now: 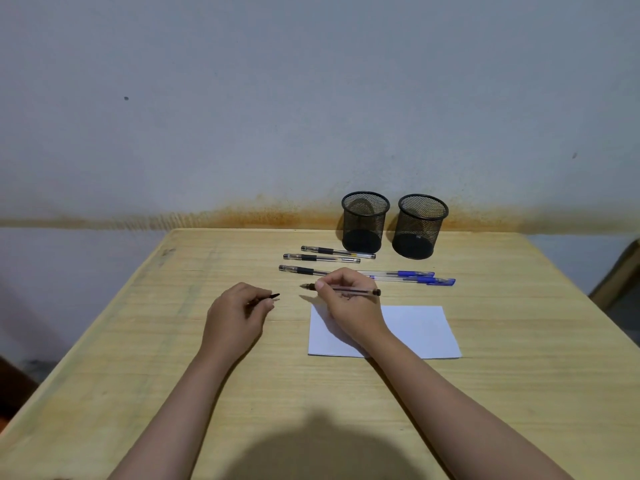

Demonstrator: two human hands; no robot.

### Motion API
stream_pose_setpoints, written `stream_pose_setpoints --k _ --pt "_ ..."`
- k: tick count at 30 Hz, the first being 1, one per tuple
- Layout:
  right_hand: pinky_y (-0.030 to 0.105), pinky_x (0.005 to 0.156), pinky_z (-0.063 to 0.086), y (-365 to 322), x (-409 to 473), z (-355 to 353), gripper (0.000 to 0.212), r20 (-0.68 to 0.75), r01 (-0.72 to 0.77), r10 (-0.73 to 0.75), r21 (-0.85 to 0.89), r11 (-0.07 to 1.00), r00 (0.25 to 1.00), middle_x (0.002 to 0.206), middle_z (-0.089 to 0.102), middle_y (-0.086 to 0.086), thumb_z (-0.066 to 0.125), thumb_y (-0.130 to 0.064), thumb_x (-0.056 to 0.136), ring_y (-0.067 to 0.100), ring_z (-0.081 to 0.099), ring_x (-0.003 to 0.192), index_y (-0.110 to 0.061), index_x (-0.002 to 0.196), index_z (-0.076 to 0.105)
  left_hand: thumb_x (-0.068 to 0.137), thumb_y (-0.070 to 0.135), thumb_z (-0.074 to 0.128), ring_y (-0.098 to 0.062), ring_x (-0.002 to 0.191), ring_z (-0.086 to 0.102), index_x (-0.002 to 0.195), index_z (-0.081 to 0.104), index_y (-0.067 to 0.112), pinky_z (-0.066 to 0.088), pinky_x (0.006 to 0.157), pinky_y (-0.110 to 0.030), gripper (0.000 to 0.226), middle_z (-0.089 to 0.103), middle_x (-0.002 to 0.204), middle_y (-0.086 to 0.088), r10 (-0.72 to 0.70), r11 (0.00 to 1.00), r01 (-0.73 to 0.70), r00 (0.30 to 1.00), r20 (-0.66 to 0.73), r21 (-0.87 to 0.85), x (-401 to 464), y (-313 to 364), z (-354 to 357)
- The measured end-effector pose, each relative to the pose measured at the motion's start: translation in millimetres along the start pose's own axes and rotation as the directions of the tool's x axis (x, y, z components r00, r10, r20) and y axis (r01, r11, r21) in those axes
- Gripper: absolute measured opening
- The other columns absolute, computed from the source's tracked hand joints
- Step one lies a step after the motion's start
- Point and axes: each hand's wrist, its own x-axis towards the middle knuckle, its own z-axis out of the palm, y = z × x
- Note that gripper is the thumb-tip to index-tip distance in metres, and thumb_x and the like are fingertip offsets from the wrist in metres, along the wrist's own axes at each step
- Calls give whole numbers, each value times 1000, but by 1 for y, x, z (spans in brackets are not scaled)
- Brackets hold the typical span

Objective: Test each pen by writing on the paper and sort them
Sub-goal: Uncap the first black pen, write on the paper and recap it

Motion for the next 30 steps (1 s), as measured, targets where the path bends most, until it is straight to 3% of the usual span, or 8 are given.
stream_pose_setpoints --k 3,8,16,21,30 --pt "13 67 53 -4 -1 -2 6 41 19 -21 52 998 999 77 69 -5 68 -6 83 -2 64 75 -11 84 72 79 3 68 0 73 62 86 73 12 45 63 -7 12 68 83 3 -60 972 53 998 -25 -227 -4 12 -4" --pt "20 62 53 -9 -3 -4 4 113 11 -30 165 986 993 70 69 5 69 0 81 4 63 63 -3 80 67 70 1 76 -14 73 65 81 74 11 52 66 -17 15 70 83 -6 -153 863 161 987 55 -479 -5 18 -4" --pt "34 68 52 -4 -1 -2 9 151 -1 -18 129 992 988 75 71 13 72 -6 79 17 63 72 -12 73 70 70 2 76 -5 78 65 77 74 20 47 72 -11 19 72 84 4 -85 872 96 995 43 -480 -6 22 -7" --pt "19 64 50 -7 -3 -1 5 194 27 -44 91 996 980 73 68 3 74 -8 79 6 60 69 -10 75 72 73 -4 72 -6 80 65 80 74 17 47 73 -11 22 70 87 0 -10 871 48 997 81 -488 -8 25 -7" --pt "14 62 48 -16 -8 4 10 263 162 -163 25 986 951 72 65 -2 75 -11 80 2 59 68 -1 81 71 73 -9 69 -15 77 64 77 75 22 49 71 -20 33 69 80 -3 9 857 10 999 33 -515 -10 23 -11"
